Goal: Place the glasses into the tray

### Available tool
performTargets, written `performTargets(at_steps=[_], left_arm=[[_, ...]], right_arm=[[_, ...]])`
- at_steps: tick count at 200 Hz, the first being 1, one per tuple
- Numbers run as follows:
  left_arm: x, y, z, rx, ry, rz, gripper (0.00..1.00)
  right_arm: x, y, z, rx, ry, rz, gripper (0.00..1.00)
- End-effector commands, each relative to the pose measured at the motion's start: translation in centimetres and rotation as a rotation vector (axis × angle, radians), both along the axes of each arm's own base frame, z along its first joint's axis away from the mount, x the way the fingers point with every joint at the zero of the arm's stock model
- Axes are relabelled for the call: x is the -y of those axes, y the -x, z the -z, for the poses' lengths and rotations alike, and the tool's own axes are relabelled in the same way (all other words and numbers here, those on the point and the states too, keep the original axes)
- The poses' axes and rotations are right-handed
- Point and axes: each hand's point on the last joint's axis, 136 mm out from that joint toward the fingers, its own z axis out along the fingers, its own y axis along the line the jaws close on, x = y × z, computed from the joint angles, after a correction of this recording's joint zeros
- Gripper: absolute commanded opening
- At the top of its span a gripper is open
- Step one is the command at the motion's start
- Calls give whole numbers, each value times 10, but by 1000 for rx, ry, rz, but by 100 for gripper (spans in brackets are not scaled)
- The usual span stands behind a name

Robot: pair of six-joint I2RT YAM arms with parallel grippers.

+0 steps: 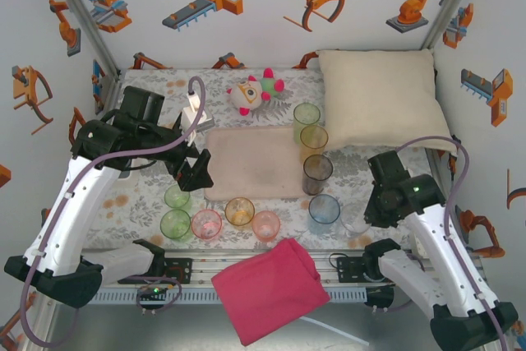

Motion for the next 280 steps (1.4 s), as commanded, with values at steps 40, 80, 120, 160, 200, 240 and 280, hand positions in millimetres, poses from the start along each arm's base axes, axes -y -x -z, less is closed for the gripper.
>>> performTargets(at_steps=[40, 80, 120, 160, 200, 240, 280], left_arm=[[3, 5, -9, 12, 33, 17, 97], [3, 6, -10, 16, 35, 15, 97], [3, 6, -14, 22, 42, 15, 97], [4, 6, -14, 21, 45, 15, 97], [4, 5, -13, 16, 45, 14, 97], [7, 5, -15, 10, 58, 21, 97], [7, 7, -12, -1, 57, 24, 97]], right_arm=[[7, 3, 0, 26, 22, 30, 12], [9, 3, -2, 43, 26, 42, 7], [10, 2, -6, 64, 26, 53, 0], [15, -1, -18, 119, 36, 78, 0], [23, -2, -36, 177, 59, 104, 0], [26, -7, -48, 203, 79, 105, 0], [27, -14, -61, 222, 97, 92, 0]])
